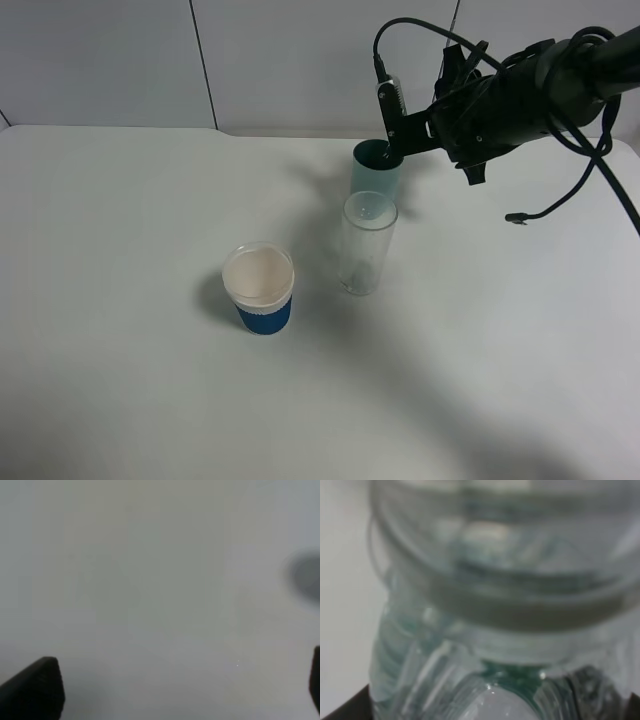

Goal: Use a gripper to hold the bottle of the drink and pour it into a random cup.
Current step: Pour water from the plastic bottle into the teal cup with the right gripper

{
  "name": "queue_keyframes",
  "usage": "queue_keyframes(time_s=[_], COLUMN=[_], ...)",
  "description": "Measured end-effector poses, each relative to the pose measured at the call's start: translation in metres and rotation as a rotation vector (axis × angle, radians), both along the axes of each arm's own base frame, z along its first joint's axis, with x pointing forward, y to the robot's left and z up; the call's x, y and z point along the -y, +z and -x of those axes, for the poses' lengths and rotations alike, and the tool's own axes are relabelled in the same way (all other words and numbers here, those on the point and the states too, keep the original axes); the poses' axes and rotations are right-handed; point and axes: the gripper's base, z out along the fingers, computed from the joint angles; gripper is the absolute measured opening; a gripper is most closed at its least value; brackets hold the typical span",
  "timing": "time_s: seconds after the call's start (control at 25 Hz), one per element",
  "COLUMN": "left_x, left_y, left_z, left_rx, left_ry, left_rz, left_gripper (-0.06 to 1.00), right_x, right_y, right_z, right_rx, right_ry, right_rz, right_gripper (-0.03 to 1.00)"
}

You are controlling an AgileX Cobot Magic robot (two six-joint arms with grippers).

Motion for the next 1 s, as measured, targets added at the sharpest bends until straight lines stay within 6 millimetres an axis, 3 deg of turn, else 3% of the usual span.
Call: queue_keyframes(time_s=[1.0], left_x=[0.0], left_y=[0.0], left_z=[0.0], left_rx=[0.0], left_ry=[0.0], left_rz=[0.0], left_gripper=[0.99], right_x=[0.0001], right_y=[0.0], right_z=[0.0], right_rx=[-0.011], right_ry=[0.017], right_rz=[0.034], right_gripper=[0.56])
